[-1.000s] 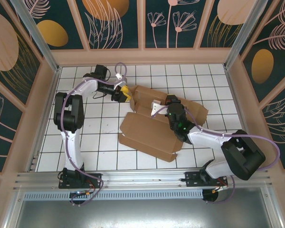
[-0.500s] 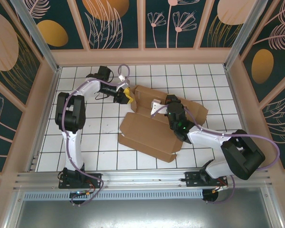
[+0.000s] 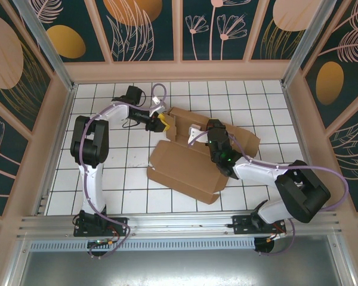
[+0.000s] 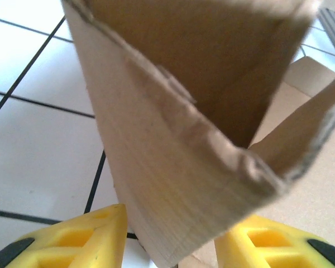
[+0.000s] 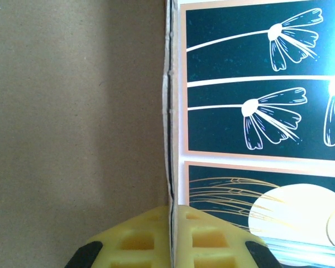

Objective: Fold the paper box

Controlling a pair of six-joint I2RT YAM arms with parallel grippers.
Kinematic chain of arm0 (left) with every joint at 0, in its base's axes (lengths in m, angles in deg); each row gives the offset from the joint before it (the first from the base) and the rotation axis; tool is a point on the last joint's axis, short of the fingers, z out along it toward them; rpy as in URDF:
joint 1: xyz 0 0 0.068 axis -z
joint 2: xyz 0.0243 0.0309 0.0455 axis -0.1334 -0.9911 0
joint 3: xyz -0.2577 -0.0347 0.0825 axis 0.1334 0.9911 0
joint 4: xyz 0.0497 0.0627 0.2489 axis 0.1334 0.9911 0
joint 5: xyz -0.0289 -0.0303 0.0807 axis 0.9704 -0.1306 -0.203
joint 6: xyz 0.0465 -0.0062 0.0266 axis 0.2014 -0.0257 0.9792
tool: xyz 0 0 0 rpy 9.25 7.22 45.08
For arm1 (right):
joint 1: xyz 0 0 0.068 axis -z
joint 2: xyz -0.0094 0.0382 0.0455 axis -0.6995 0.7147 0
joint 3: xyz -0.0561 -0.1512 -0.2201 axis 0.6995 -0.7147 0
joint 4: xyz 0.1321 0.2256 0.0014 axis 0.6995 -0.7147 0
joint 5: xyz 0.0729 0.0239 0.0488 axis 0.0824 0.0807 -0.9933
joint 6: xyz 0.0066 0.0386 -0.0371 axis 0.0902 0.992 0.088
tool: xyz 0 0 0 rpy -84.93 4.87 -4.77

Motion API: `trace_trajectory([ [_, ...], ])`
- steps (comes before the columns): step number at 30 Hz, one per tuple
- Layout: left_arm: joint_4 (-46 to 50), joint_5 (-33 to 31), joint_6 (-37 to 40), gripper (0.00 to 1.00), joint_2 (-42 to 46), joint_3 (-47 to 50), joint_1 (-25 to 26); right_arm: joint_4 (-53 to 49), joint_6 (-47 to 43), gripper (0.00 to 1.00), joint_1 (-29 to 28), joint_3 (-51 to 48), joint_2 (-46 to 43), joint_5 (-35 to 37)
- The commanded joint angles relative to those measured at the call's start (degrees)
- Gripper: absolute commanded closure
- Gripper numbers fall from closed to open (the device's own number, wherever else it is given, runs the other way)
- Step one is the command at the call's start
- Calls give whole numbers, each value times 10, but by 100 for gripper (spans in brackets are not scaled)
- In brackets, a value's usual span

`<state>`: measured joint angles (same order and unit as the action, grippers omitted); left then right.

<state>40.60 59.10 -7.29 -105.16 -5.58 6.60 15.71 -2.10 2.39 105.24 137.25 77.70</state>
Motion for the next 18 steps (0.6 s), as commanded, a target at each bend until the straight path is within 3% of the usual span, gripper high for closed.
trace_trajectory([
  [1,-72,-34,-63,55,36,30,4,12,30,100,-7,21,4,11],
  [7,-130,-51,-121,57,46,52,4,-44,64,100,-15,48,3,8],
  [18,-173,-49,-169,60,49,64,10,59,19,100,-27,15,48,49],
])
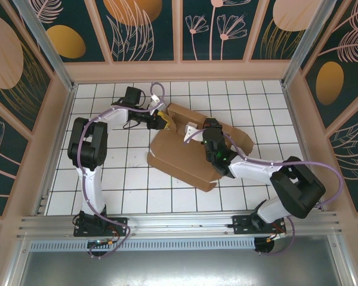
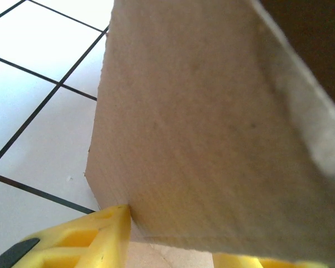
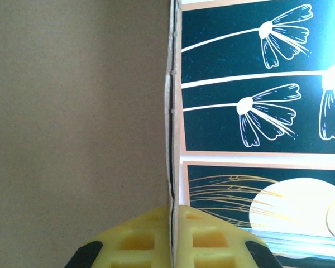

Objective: Fold the paper box

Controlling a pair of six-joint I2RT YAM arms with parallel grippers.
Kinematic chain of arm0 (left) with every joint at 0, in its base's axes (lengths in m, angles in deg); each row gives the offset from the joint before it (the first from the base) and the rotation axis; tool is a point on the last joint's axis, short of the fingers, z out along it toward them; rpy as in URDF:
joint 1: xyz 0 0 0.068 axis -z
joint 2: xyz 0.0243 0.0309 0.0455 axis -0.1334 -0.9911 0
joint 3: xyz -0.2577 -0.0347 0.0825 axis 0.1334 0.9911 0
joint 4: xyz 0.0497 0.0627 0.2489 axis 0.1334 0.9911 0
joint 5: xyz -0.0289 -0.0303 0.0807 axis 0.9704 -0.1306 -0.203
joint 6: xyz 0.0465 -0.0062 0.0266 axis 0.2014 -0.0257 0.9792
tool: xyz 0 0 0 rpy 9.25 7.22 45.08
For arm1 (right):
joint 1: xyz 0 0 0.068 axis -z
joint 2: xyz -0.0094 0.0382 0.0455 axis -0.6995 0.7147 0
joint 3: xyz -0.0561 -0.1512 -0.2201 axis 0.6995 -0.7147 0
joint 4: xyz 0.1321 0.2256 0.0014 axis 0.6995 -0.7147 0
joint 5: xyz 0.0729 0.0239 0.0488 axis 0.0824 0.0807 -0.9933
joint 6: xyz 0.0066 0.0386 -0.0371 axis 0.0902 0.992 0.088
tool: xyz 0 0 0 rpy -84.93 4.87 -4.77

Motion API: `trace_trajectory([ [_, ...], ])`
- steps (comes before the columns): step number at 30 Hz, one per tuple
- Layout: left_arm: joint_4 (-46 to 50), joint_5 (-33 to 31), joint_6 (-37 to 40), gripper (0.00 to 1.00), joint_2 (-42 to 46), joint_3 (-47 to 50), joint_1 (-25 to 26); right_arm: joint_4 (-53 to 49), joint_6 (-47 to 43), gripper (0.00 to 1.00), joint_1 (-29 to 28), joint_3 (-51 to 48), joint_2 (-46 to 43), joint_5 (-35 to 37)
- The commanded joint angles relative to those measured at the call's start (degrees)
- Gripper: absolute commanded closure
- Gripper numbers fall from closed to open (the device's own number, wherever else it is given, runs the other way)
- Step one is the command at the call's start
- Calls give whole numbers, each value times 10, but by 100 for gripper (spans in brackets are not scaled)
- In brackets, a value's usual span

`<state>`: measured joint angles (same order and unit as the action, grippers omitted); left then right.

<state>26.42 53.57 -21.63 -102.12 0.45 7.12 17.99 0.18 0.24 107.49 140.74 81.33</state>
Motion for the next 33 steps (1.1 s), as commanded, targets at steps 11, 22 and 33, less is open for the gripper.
trace_trajectory([
  [11,-60,-11,-58,55,16,10,5,71,-6,100,11,-23,37,17],
  [22,-76,-13,-88,54,9,10,6,94,-10,100,13,-46,57,19],
  [33,-115,-10,-116,59,21,46,15,107,-9,100,12,-37,77,20],
])
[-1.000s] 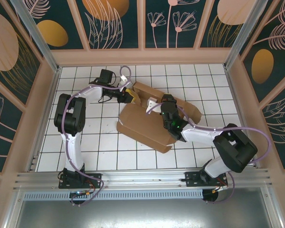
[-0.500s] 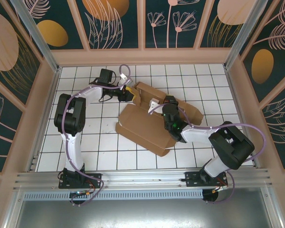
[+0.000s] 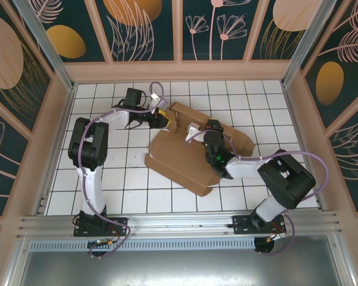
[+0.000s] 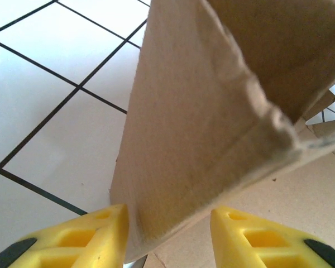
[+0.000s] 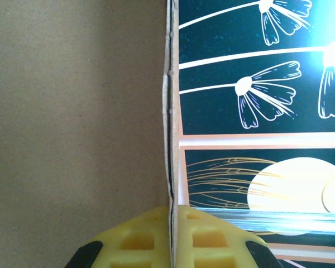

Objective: Fold the paper box

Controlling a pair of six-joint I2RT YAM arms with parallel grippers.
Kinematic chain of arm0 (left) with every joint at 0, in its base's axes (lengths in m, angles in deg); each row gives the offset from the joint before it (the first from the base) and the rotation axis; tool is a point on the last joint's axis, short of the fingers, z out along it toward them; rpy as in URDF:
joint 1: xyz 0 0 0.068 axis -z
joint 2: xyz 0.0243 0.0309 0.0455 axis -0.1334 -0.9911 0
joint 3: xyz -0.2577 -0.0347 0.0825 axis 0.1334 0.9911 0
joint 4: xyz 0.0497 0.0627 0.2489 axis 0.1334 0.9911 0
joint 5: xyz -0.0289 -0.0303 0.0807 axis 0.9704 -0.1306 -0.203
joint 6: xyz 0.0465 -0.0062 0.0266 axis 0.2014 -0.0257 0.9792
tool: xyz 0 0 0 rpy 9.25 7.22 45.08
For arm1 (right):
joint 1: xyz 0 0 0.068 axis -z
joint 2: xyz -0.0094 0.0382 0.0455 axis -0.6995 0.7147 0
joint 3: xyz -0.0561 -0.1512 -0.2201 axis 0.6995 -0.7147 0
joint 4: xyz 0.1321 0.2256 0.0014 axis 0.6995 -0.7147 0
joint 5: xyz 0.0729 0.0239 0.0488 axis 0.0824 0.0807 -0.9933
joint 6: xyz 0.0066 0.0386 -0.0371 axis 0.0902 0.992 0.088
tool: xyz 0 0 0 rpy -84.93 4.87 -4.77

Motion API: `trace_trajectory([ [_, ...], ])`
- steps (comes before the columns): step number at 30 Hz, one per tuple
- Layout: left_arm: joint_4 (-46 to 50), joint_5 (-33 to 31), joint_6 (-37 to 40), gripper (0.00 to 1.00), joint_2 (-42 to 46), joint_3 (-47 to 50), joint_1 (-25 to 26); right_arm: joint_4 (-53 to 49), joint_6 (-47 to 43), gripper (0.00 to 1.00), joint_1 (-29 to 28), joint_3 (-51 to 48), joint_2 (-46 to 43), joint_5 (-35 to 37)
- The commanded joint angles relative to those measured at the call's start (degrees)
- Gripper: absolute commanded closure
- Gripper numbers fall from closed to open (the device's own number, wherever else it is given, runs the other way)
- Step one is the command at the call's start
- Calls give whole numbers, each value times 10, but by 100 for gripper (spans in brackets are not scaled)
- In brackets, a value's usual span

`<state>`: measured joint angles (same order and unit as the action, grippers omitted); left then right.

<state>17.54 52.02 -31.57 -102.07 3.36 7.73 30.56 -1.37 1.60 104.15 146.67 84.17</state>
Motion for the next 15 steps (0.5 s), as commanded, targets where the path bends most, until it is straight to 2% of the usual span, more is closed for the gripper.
trace_trajectory([
  [1,-34,3,-20,59,24,23,12,-20,8,100,-2,-2,19,-8],
  [9,-162,-11,-92,62,50,81,22,-19,16,100,-2,8,28,-5],
  [15,-208,-48,-128,61,45,86,25,-19,20,100,-4,10,28,-3],
])
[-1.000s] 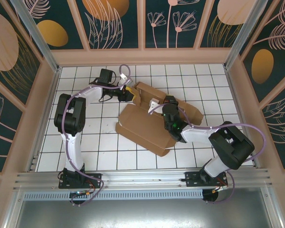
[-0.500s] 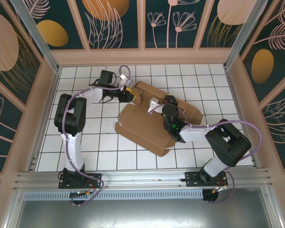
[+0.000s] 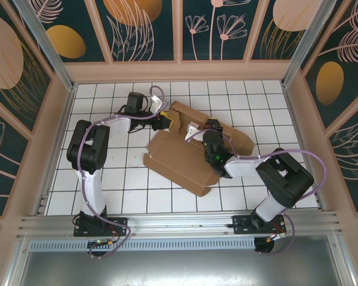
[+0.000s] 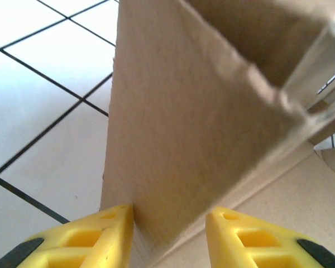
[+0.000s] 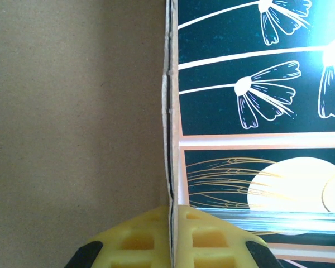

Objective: Fold the paper box

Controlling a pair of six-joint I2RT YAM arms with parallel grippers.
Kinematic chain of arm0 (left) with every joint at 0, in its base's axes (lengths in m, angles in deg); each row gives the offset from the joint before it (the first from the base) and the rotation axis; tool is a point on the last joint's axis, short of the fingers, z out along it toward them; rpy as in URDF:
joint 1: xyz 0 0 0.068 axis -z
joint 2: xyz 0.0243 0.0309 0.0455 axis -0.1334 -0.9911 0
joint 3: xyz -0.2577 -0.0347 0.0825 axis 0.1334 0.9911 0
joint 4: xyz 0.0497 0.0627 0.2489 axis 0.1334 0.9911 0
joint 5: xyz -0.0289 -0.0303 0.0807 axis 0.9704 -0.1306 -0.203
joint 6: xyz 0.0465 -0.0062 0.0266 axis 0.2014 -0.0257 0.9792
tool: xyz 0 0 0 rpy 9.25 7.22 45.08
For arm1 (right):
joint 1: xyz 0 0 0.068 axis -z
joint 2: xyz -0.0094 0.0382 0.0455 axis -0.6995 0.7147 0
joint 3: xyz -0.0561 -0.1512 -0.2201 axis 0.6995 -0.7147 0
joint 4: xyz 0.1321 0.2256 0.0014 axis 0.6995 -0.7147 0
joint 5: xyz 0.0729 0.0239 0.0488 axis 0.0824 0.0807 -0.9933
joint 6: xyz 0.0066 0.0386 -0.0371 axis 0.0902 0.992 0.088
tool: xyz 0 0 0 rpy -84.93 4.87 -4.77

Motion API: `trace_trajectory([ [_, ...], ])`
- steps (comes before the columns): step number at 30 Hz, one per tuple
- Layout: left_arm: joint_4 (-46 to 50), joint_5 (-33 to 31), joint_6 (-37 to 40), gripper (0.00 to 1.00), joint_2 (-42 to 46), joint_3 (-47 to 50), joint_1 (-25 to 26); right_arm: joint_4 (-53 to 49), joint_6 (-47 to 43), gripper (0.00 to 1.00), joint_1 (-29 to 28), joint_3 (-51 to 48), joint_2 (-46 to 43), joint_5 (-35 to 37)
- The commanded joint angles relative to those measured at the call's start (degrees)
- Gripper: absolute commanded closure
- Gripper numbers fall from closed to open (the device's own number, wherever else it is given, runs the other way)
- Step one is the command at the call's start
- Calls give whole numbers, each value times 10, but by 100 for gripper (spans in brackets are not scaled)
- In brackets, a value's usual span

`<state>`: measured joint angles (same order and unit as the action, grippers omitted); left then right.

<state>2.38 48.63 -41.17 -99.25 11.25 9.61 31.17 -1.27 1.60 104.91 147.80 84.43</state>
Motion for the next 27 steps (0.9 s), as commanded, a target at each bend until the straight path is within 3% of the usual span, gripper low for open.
trace_trajectory([
  [1,-62,-19,-35,59,16,9,8,-25,21,100,-4,3,17,-5],
  [5,-84,-41,-42,57,17,18,14,-27,27,100,-5,3,16,-5],
  [15,-110,-74,-62,66,15,20,35,-33,39,100,-7,8,17,-3],
  [20,-161,-119,-94,82,25,45,48,-27,48,100,-10,13,25,9],
  [27,-184,-134,-110,83,22,54,57,-25,59,100,-19,19,34,14],
])
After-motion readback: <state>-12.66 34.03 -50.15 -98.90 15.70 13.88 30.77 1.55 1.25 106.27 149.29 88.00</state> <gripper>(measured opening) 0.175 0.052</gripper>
